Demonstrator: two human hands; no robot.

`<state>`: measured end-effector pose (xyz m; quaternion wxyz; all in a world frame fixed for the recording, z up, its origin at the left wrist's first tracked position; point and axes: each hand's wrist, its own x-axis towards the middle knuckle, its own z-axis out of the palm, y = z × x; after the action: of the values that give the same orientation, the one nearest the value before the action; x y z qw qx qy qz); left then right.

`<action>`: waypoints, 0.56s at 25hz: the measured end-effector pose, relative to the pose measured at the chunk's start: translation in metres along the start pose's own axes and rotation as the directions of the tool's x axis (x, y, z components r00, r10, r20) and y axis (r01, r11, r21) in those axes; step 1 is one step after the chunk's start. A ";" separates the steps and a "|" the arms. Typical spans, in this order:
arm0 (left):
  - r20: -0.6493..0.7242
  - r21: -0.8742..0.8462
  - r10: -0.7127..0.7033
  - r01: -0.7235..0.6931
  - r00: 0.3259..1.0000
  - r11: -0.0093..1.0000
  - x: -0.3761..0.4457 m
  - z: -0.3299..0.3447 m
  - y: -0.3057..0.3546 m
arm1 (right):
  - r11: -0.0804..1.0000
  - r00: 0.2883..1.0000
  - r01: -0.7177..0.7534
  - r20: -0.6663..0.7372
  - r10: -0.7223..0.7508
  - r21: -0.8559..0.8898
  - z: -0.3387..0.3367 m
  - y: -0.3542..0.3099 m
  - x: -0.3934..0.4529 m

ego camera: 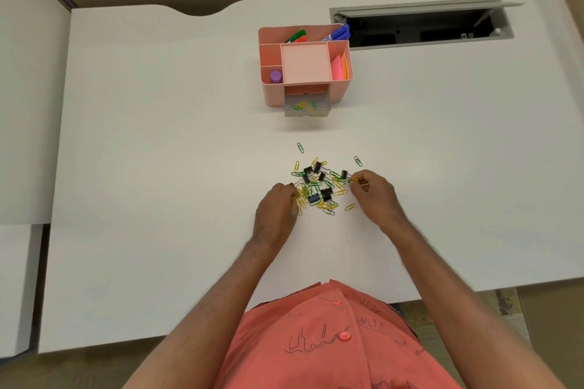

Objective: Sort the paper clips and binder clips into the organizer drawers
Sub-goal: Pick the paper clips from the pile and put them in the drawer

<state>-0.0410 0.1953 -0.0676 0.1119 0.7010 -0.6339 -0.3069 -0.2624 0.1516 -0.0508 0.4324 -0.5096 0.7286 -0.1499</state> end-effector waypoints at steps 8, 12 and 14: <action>0.008 -0.301 -0.123 0.120 0.992 0.946 -0.001 -0.005 -0.005 | 0.905 0.899 0.413 -0.116 -0.423 -0.101 -0.030 -0.119 0.042; -0.056 -0.377 -0.126 0.095 0.990 0.921 0.009 -0.030 0.007 | 0.698 0.822 0.478 -0.009 -0.570 -0.533 -0.015 -0.156 0.077; -0.116 -0.384 -0.107 0.055 0.987 0.922 0.023 -0.051 0.016 | 0.627 0.846 0.431 0.048 -0.532 -0.648 -0.009 -0.160 0.090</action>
<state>-0.0248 0.1590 -0.0255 0.2749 0.7110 -0.5239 -0.3802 -0.1808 0.0013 0.0166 0.1220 -0.7885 0.6013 -0.0417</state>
